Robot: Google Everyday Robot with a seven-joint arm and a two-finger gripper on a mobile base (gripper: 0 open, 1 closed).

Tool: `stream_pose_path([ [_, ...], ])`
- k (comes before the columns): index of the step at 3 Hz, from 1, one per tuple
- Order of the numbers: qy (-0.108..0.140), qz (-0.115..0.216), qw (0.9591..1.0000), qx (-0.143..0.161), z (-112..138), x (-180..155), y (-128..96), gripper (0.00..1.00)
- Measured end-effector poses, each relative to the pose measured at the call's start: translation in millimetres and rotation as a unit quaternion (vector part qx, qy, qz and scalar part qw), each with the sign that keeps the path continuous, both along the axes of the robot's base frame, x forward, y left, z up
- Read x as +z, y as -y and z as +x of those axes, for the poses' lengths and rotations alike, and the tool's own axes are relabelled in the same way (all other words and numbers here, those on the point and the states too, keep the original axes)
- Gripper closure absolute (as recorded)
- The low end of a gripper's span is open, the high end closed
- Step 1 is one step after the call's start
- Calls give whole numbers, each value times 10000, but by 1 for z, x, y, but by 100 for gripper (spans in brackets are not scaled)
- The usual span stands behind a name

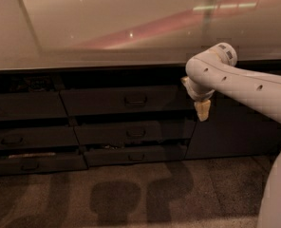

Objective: Open top drawer

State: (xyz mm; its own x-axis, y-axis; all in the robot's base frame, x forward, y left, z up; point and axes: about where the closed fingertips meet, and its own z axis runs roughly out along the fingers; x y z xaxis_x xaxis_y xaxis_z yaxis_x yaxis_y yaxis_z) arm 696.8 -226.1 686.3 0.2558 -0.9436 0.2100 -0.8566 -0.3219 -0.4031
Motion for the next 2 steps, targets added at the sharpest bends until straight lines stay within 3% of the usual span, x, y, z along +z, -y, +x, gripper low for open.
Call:
stream_pose_path([
  [1, -10, 7, 10000, 7, 0, -1, 0, 0],
  [2, -70, 243, 9996, 147, 1, -2, 0, 0],
])
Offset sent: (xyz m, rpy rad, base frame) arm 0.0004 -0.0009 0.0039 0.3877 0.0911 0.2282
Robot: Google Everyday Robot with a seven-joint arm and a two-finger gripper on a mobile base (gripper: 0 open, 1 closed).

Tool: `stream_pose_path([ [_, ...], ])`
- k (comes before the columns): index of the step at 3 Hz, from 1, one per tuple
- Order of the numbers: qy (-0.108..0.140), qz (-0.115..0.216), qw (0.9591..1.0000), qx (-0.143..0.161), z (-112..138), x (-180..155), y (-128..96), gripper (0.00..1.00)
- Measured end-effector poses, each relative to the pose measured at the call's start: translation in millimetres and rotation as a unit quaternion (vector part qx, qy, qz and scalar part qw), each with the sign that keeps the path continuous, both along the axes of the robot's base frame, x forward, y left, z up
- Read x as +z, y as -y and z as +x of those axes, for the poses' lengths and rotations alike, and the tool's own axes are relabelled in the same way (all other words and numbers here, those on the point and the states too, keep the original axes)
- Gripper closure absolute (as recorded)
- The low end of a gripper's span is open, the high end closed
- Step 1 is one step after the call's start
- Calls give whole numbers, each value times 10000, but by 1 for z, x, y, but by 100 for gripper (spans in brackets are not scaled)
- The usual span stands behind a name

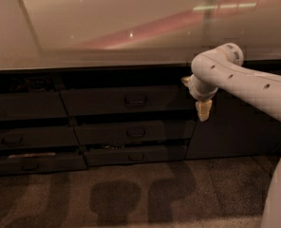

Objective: Open top drawer

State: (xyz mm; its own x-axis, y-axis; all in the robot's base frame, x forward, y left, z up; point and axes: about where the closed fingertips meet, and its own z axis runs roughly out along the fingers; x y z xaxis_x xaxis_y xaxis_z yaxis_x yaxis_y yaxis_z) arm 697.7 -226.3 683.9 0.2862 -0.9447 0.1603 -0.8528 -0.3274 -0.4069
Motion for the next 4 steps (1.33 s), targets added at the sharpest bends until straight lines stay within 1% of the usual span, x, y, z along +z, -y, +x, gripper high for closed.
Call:
stream_pose_path([
  [1, -152, 554, 9978, 340, 1, -3, -1, 0],
  [2, -320, 1261, 9891, 683, 0, -4, -2, 0],
  [3, -267, 1349, 9861, 927, 4, 2, -6, 0],
  [4, -268, 1349, 9862, 927, 4, 2, -6, 0],
])
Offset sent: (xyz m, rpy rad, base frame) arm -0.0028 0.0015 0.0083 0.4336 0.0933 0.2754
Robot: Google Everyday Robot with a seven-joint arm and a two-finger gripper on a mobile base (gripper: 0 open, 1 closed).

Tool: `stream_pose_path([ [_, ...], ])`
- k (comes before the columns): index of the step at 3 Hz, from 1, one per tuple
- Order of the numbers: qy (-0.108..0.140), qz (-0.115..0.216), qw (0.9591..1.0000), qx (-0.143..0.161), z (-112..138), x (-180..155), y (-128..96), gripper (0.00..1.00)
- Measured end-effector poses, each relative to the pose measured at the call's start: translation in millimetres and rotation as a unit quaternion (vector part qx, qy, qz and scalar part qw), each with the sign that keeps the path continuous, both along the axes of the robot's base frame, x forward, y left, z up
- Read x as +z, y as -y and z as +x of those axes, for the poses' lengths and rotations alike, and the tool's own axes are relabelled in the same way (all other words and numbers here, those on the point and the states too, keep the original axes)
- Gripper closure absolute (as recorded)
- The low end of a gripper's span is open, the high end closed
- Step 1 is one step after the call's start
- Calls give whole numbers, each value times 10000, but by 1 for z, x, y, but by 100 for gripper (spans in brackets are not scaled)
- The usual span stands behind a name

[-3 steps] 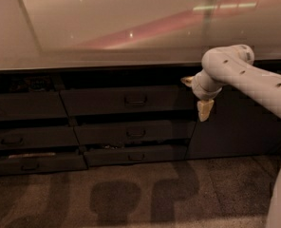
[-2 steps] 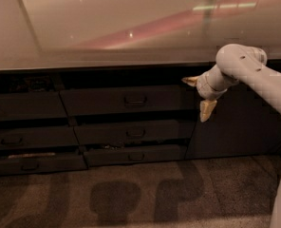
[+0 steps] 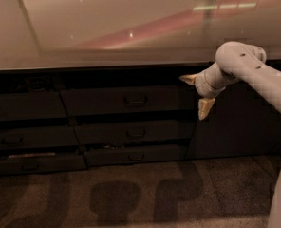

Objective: Open top drawer

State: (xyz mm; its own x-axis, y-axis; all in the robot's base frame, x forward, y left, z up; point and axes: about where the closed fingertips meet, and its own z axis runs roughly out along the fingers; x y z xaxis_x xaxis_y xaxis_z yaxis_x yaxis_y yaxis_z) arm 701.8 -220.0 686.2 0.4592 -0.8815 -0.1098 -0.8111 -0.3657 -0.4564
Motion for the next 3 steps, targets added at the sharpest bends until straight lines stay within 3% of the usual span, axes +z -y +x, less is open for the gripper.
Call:
stream_pose_path([
  [2, -342, -146, 9990, -232, 42, -29, 17, 0],
  [3, -342, -146, 9990, -232, 42, -29, 17, 0],
])
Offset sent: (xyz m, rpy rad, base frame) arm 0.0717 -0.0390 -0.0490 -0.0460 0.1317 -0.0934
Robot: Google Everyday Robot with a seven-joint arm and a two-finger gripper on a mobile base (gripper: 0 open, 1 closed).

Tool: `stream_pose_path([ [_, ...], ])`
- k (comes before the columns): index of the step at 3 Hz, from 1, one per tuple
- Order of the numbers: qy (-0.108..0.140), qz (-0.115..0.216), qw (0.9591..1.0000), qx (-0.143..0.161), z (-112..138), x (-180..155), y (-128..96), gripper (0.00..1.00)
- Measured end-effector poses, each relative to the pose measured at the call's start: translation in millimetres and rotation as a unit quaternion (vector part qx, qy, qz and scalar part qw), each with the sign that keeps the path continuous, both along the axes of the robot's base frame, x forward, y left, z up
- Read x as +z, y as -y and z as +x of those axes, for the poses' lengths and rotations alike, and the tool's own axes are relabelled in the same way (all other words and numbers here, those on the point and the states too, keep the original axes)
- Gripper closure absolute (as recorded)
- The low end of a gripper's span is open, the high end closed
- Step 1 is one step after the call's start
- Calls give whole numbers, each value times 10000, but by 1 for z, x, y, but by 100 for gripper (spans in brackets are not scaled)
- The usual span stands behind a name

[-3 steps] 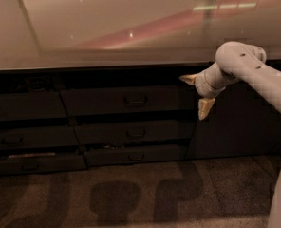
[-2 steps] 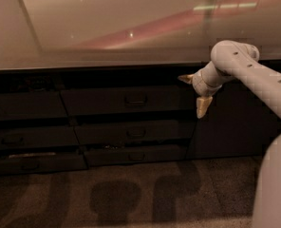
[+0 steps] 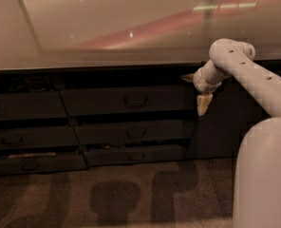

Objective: Open top drawer

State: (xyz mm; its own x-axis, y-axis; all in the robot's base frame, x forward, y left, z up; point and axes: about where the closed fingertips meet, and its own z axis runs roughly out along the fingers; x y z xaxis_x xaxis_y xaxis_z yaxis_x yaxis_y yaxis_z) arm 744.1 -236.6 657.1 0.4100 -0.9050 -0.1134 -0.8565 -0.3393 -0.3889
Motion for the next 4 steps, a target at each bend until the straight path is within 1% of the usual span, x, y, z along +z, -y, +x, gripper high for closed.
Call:
stream_pose_path([
  [1, 0, 0, 10000, 0, 0, 0, 0, 19],
  [4, -1, 0, 10000, 0, 0, 0, 0, 89],
])
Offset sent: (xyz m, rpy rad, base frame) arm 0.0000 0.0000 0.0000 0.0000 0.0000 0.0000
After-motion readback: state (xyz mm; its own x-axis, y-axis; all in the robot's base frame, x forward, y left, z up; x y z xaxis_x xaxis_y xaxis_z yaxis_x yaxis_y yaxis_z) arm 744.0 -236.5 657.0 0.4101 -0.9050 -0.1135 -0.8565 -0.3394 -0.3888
